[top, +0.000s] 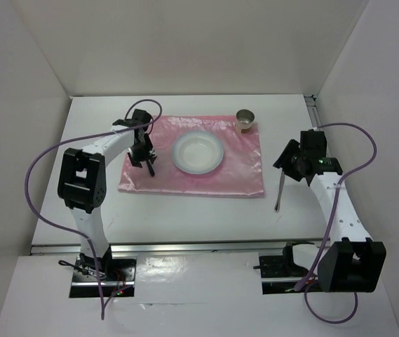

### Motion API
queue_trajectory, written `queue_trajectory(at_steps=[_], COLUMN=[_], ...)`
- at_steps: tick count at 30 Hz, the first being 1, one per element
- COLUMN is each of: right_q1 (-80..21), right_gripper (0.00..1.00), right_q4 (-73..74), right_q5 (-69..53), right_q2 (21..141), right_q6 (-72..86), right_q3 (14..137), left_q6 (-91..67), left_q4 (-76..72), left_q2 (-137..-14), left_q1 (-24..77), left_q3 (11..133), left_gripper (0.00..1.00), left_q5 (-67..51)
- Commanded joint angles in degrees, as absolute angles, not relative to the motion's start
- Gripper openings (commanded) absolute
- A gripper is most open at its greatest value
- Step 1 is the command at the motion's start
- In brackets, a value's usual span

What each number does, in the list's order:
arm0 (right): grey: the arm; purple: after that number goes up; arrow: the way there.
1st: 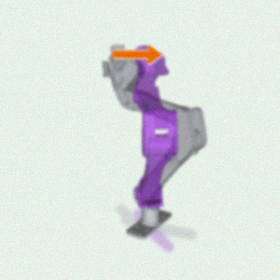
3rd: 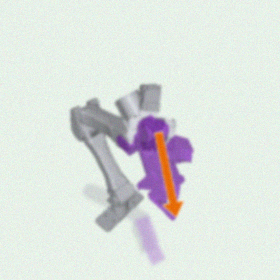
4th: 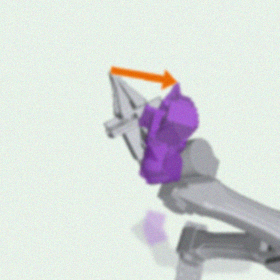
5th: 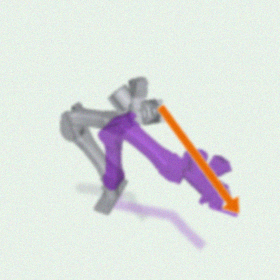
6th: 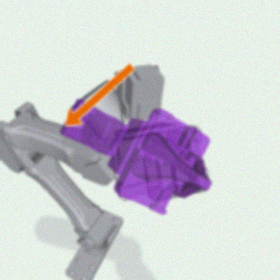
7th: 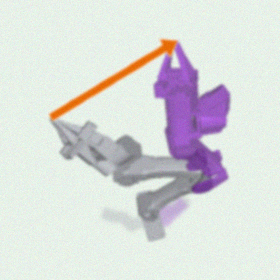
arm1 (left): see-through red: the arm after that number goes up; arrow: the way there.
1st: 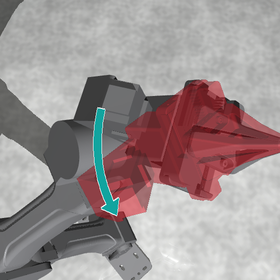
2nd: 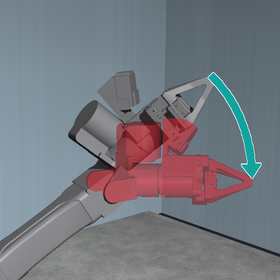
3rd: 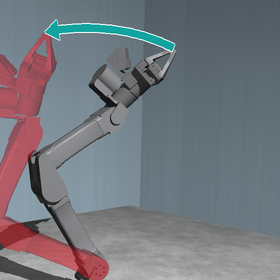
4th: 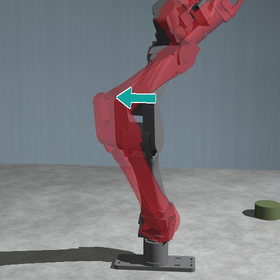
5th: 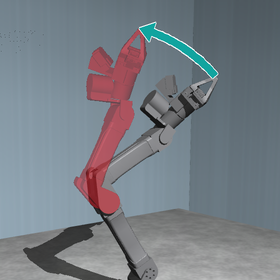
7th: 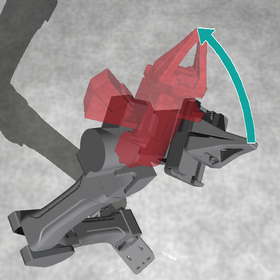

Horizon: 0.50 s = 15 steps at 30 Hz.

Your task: Set the dinner table for one person

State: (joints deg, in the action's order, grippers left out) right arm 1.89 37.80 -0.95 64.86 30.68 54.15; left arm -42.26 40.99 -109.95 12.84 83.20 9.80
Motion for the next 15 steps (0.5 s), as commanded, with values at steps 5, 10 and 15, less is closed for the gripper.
queue_trajectory(at_steps=[5, 10, 15], right_q1=[6.05, 7.38, 7.91], right_gripper=[0.58, 0.58, 0.58], right_q4=[37.88, 37.35, 37.35], right_q5=[-5.10, -7.21, -7.21], right_q2=[64.95, 64.95, 65.48], right_q6=[28.12, 28.12, 27.60], right_q3=[53.88, 53.35, 53.35], left_q6=[-42.36, -42.36, -42.36], left_q4=[39.20, 39.20, 39.73], left_q2=[-116.71, -118.73, -119.27], left_q1=[12.92, 12.92, 12.92], left_q3=[90.70, 90.70, 90.70], left_gripper=[0.55, 0.45, 0.45], left_q5=[10.02, 10.02, 10.63])
